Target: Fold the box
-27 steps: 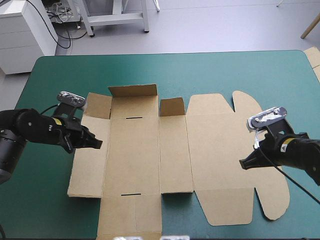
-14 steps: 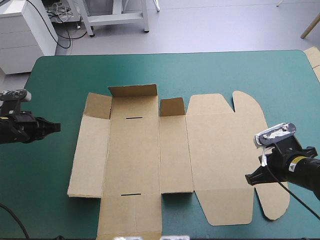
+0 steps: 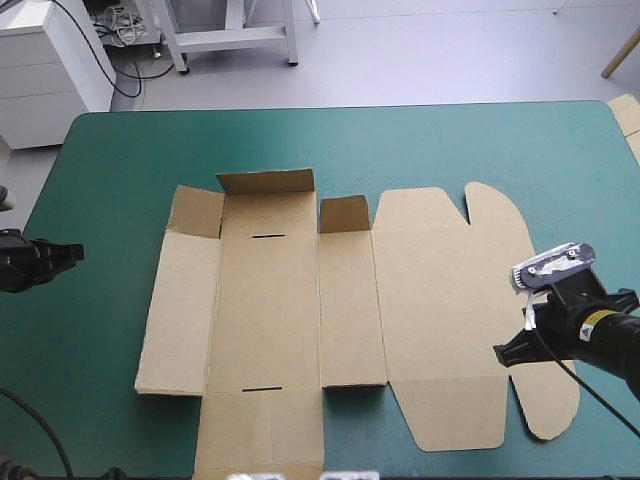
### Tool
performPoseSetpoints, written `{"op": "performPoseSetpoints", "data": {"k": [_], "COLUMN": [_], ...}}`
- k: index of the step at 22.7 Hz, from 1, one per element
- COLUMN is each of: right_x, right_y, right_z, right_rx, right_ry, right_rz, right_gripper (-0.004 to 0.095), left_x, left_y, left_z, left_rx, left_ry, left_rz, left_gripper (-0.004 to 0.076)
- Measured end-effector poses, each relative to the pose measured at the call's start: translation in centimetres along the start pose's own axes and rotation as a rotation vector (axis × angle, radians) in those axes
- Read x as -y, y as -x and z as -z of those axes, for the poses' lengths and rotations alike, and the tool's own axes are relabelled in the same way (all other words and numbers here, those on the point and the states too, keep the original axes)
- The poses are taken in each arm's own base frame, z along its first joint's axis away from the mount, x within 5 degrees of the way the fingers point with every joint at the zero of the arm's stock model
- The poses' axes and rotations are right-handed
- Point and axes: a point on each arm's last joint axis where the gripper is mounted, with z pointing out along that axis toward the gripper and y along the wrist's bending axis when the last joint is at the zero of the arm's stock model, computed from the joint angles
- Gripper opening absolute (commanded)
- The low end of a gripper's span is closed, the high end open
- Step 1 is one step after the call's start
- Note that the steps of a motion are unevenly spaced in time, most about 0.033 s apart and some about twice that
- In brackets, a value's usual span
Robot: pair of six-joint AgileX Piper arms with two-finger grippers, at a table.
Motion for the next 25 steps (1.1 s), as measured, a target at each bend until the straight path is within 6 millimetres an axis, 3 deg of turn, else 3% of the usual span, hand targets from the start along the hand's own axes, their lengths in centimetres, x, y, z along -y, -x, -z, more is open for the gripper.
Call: {"op": "performPoseSetpoints", "data": {"k": [2,6,10,14,20,25], "right_x": [0.0,0.0,0.0,0.0,0.0,0.0], "right_y": [0.0,0.0,0.0,0.1,0.1,0.1], "right_z": [0.0,0.0,0.0,0.0,0.0,0.0], "right_rx": [0.001,0.003,0.005,0.006,0.007,0.007], "right_ry": [0.000,-0.001,-0.001,-0.001,-0.002,-0.002], "right_rz": [0.000,-0.004,-0.015,-0.021,-0.023,-0.023], "right_gripper": [-0.0016,-0.0016,-0.0016,-0.0016,-0.0016,-0.0016], "left_x": [-0.2,-0.4,-0.4,-1.0,-2.3,-2.2], "left_y": [0.0,0.1,0.1,-1.4,-6.9,-9.7], "left_z": [-0.2,-0.5,-0.5,-2.2,-8.2,-10.2], "left_rx": [-0.007,-0.015,-0.015,-0.082,-0.279,-0.303], "left_ry": [-0.003,-0.002,-0.002,-0.030,-0.150,-0.189], "left_rz": [0.024,0.046,0.056,0.105,0.259,0.297], "left_gripper": [0.0207,0.0501,0.0653,0.0653,0.0653,0.0652]}}
